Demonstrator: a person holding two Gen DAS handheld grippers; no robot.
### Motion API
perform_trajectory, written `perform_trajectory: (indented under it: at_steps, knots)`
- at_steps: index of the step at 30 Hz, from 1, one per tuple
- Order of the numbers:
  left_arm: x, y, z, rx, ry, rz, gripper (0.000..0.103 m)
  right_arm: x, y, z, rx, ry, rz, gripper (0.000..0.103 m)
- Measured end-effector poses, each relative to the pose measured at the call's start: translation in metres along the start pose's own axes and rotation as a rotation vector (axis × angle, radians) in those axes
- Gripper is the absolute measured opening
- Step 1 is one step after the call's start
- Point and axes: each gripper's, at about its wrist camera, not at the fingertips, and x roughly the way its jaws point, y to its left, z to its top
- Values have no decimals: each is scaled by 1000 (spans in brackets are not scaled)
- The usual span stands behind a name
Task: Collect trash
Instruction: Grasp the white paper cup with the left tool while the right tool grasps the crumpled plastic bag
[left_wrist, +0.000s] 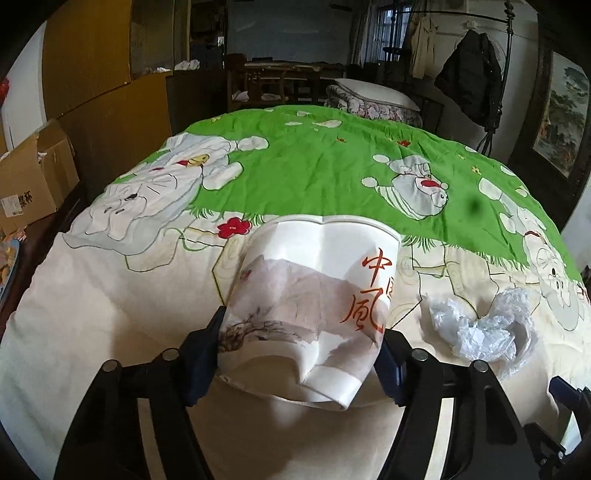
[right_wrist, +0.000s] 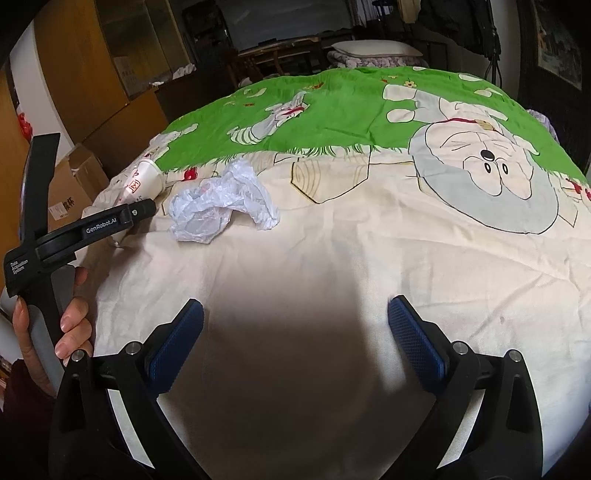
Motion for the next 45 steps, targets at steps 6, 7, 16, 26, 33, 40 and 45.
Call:
perform_trajectory:
  at_steps: [6, 7, 16, 26, 33, 40, 45]
  knots:
    - [-14, -1, -5, 12, -58, 55, 70, 0, 0, 0, -1, 0, -1, 97]
    - [-16, 0, -7, 11, -64, 64, 70, 0, 0, 0, -1, 0, -1, 97]
    - [-39, 17, -22, -40, -95, 108, 70, 1, 1, 1, -5, 4, -8, 97]
    - [-43, 19, -22, -44, -94, 108, 70, 1, 11, 3, -47, 22, -82, 96]
    - [-43, 23, -19, -66, -80, 95, 70, 2, 22, 22, -15, -24, -28, 96]
    - [-40, 26, -19, -82, -68, 83, 71, 9, 58, 43, -90, -74, 2, 96]
    - [-37, 30, -19, -98, -53, 68, 70, 19, 66, 49, -98, -75, 6, 96]
